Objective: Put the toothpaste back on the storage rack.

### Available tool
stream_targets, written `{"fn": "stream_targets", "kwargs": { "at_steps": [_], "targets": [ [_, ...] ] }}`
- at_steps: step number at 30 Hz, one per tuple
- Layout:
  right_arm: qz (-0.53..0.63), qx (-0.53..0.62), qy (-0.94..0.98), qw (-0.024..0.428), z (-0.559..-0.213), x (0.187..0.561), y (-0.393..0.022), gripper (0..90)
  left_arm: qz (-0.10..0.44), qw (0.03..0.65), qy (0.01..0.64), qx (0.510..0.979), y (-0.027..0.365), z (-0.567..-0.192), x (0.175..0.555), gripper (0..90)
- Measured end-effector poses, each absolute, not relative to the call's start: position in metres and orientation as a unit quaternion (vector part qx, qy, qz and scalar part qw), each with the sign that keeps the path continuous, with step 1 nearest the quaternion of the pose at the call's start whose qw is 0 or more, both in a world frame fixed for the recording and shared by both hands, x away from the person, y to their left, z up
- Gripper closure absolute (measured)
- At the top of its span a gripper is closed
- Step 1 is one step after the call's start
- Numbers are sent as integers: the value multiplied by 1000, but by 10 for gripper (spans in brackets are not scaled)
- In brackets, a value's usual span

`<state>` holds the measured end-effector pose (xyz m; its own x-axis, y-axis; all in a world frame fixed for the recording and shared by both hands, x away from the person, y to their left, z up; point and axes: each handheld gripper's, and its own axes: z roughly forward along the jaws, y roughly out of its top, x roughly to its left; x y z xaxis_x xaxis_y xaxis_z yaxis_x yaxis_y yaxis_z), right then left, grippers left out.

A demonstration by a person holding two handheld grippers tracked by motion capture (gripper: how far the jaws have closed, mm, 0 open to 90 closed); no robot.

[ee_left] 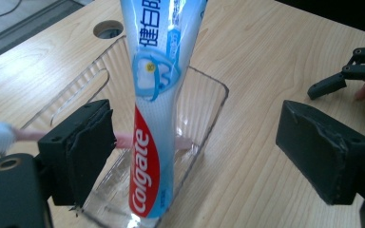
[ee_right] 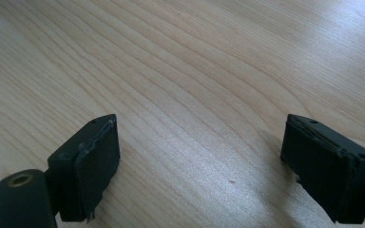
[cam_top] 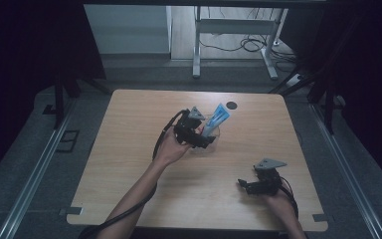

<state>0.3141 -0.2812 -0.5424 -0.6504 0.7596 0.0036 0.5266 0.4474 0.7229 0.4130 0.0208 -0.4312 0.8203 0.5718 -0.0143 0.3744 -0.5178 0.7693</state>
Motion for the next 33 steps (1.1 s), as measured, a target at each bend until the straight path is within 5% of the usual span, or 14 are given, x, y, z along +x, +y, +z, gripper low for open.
{"fn": "stream_targets", "kwargs": {
  "at_steps": [33],
  "targets": [
    [358,385,835,163,-542,314,-281,124,132,431,299,841,79,-452,370,127]
  ]
}}
